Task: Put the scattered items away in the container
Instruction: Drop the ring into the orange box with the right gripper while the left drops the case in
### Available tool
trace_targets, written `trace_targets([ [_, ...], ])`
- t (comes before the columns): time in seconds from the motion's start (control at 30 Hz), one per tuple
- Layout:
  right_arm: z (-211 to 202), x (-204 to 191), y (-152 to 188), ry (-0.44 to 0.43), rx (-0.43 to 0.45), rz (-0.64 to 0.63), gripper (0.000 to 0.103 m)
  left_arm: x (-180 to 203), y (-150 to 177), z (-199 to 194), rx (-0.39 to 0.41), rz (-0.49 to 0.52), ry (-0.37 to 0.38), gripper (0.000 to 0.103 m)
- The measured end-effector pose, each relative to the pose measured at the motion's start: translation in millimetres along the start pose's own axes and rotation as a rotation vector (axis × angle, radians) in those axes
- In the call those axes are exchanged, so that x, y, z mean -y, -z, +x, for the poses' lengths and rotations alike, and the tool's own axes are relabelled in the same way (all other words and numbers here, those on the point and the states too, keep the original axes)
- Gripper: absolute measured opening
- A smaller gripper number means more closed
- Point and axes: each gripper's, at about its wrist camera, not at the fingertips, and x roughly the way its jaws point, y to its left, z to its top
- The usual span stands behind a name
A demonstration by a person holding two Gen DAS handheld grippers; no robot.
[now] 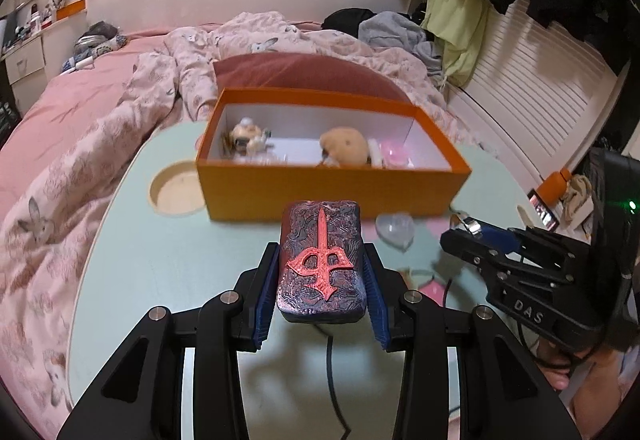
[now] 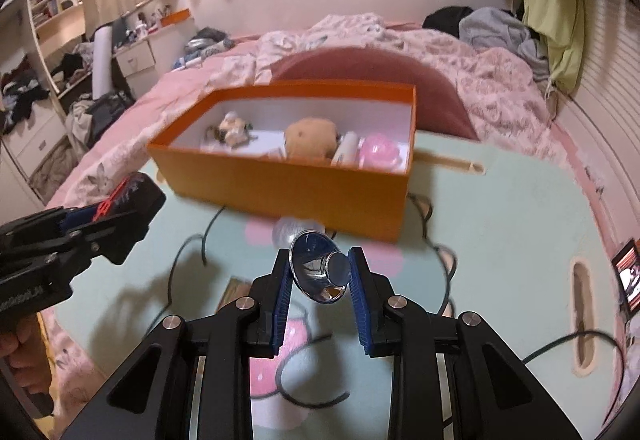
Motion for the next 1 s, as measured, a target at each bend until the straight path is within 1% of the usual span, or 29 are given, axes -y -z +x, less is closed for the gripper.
trace_targets([
  [0.17, -2.5, 4.6, -34.6, 0.029, 0.046, -0.003, 0.027, 3.6, -44.1, 7.4, 0.006, 0.03, -0.015, 0.041],
  [0.27, 6.4, 9.9, -58.0, 0.052, 0.07, 0.02, 0.027, 4.2, -72.4, 18.2, 0.011, 0.046, -0.046, 0.041],
  [0.37, 18.6, 13.9, -76.6, 0.056, 0.078, 0.046, 0.027, 0.4, -86.9, 31.6, 0.02, 0.034, -0.072, 0.041],
  [0.43, 25.5, 14.8, -86.1, 0.067, 0.086, 0.049, 0.027, -2.3, -90.4, 43.1, 0.022, 0.031, -0.091, 0.041],
  [0.53, 36.9, 15.9, -94.0, 0.084, 0.091, 0.051, 0.027, -9.1, -89.0, 59.5, -0.008, 0.01, -0.076, 0.041],
  [0.67, 53.3, 22.0, -94.2, 0.085, 0.058, 0.09, 0.027, -16.1, -84.6, 75.3, -0.029, 0.015, -0.106, 0.041],
  [0.77, 60.2, 24.3, -90.7, 0.08, 0.04, 0.106, 0.027, -20.7, -80.9, 77.9, -0.033, 0.02, -0.112, 0.041],
  [1.0, 64.1, 19.1, -86.9, 0.092, 0.033, 0.078, 0.027, -21.4, -80.6, 77.4, -0.033, 0.032, -0.114, 0.041],
])
